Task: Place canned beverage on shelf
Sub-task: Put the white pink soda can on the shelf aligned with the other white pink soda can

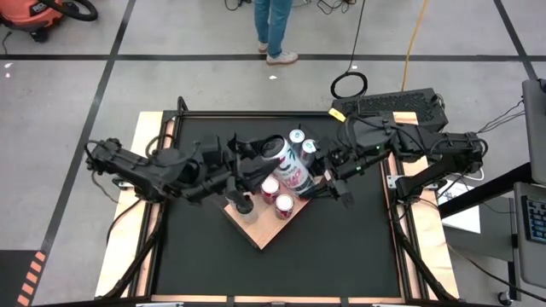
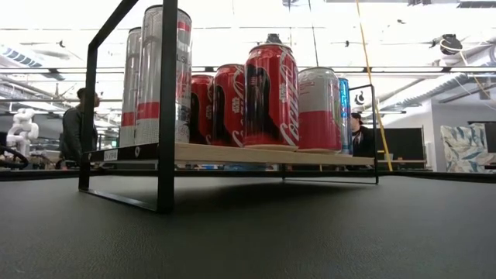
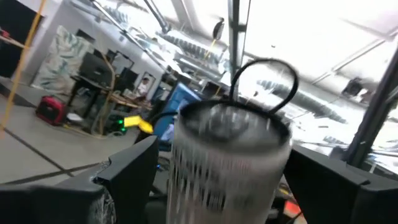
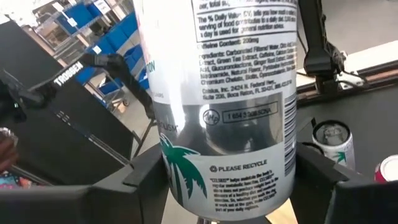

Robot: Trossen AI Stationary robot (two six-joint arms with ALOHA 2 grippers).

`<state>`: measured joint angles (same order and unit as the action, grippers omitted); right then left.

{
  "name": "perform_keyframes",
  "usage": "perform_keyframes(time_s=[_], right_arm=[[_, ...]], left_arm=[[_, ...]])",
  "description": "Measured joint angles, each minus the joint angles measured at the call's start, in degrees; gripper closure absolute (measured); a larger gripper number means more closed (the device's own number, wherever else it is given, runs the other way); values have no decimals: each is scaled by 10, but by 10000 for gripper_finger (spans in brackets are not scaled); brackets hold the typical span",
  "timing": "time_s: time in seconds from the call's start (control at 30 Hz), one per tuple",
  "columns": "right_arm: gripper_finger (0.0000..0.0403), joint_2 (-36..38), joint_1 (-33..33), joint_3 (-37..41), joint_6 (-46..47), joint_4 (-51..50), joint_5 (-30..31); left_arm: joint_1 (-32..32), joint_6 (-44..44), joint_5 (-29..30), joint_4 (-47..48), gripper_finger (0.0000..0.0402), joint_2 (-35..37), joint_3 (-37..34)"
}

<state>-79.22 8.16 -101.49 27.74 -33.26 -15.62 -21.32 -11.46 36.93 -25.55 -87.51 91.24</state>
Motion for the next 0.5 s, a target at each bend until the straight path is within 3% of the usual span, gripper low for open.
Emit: perform_keyframes(time_s=[0.23,0.5], right_arm=[[174,0,1,0,1,-23,-2],[173,0,0,0,10,-22,3]], left_arm=[[6,-9,-31,11,68,16,0],[21,-92,-81,89,68,16,0]])
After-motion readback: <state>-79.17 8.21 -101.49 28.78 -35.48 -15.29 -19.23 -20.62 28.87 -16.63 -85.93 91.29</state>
